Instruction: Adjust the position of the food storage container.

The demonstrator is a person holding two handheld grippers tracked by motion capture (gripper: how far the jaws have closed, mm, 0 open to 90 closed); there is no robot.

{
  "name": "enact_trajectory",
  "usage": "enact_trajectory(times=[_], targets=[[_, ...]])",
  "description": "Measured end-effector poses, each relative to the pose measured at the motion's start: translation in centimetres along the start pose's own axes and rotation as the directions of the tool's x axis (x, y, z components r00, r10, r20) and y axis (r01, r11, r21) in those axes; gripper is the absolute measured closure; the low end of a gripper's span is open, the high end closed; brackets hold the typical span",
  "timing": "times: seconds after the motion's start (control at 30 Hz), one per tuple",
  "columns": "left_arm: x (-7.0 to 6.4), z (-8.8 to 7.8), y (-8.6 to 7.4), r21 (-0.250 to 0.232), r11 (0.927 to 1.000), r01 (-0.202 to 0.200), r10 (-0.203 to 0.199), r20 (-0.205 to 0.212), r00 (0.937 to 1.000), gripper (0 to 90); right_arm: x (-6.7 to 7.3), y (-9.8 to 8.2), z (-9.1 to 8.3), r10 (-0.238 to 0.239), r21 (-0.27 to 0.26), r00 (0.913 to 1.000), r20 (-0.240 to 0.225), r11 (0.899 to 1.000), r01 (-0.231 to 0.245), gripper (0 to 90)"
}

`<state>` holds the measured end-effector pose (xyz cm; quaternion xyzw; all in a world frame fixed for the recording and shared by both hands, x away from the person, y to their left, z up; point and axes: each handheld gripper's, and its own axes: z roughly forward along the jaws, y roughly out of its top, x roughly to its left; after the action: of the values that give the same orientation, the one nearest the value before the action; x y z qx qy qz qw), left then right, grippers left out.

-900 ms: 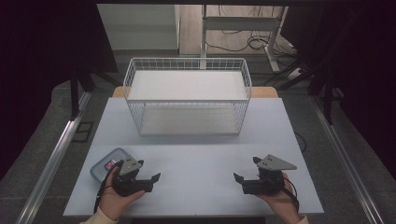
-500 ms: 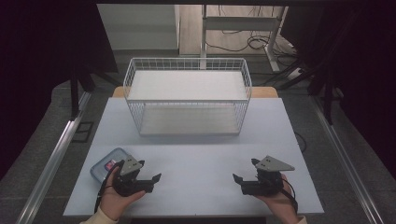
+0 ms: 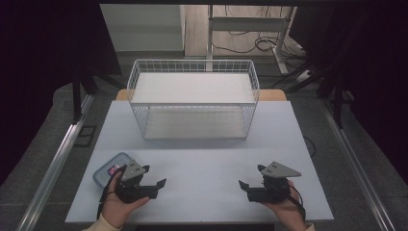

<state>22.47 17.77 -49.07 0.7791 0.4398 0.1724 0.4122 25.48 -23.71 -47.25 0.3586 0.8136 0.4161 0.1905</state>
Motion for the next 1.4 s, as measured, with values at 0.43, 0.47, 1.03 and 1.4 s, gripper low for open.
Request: enact_trajectory(times=[0.43, 0.47, 1.03, 1.4], targets=[[1.2, -2.5, 3.3, -0.036, 0.9993, -0.005, 0.004, -0.023, 0.9997, 23.2, -0.5, -0.4, -0.6, 0.004, -0.011, 1.0000, 0.006, 1.000, -0.004, 13.9], [1.4, -2.7, 3.5, -0.039, 0.9992, -0.002, 0.001, -0.028, 0.9996, 23.6, -0.6, -0.5, -0.6, 0.009, -0.010, 0.9999, 0.010, 1.000, -0.009, 14.1], [10.4, -4.9, 4.1, 0.035, 0.9959, 0.084, -0.075, -0.212, 0.9744, 33.1, -0.3, -0.7, 0.0, 0.019, 0.019, 0.9998, 0.009, 1.000, -0.019, 14.7], [14.0, -3.3, 2.9, 0.104, 0.9850, 0.138, -0.107, -0.264, 0.9587, 57.1, -0.5, -0.8, 0.3, 0.026, 0.033, 0.9996, 0.013, 0.999, -0.027, 15.1]])
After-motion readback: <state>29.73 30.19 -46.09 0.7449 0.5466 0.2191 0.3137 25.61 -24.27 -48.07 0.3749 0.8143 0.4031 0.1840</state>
